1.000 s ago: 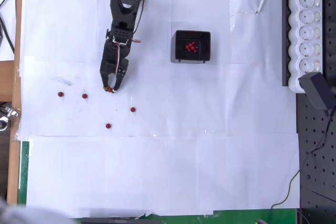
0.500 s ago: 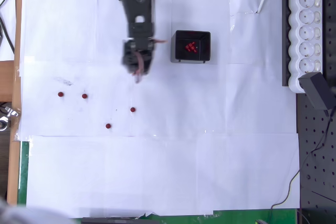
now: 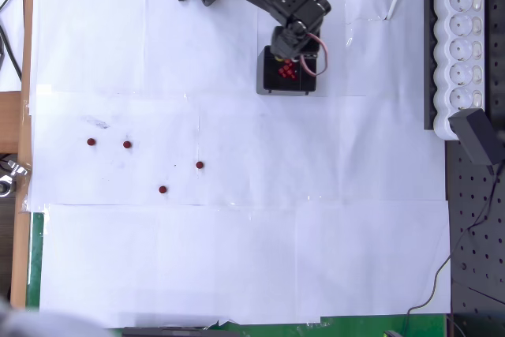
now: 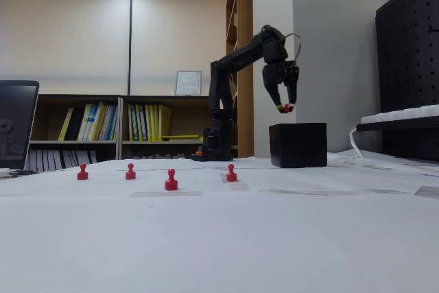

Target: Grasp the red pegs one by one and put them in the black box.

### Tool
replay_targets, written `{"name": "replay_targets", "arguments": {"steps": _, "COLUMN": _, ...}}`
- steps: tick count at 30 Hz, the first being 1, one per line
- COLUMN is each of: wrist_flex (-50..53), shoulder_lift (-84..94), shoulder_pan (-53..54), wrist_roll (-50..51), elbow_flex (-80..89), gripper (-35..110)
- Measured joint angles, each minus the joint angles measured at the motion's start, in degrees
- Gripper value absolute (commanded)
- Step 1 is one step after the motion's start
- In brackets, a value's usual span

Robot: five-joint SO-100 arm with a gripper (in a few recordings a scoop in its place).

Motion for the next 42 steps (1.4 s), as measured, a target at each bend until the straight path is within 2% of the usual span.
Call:
{"name": "replay_targets", "arguments": {"steps": 7, "wrist_flex": -7.9, "shoulder_lift": 7.3, "shoulder_pan": -0.2, "wrist_roll": -0.1, "elbow_flex": -4.0, "gripper": 4}}
{"name": "replay_targets", "arguments": {"steps": 14, "wrist_flex": -9.5, "shoulder_lift": 9.4, "shoulder_pan": -0.2, "wrist_roll": -0.8, "elbow_flex": -4.3, "gripper": 14}}
{"name": "replay_targets", "arguments": {"steps": 21, "wrist_flex": -9.9, "shoulder_lift": 9.4, "shoulder_pan": 0.6, "wrist_roll": -2.1, "elbow_flex": -4.3, "gripper": 14}}
{"name": "replay_targets", "arguments": {"steps": 27, "wrist_flex": -8.0, "shoulder_lift": 1.9, "shoulder_pan": 4.9, "wrist_roll": -1.1, "elbow_flex": -2.5, "gripper": 14}}
{"name": "replay_targets", "arguments": {"steps": 34, "wrist_flex": -10.3, "shoulder_lift": -10.1, "shoulder_pan": 15.9, "wrist_roll": 4.6, "elbow_flex": -2.1, "gripper": 15}}
{"name": "replay_targets", "arguments": {"steps": 38, "wrist_flex": -18.8, "shoulder_lift": -14.0, "shoulder_pan": 25.0, "wrist_roll": 12.0, "elbow_flex": -15.5, "gripper": 14}}
{"name": "replay_targets", "arguments": {"steps": 42, "wrist_flex": -35.2, "shoulder_lift": -15.9, "shoulder_pan": 32.5, "wrist_roll": 21.2, "elbow_flex": -35.9, "gripper": 14}}
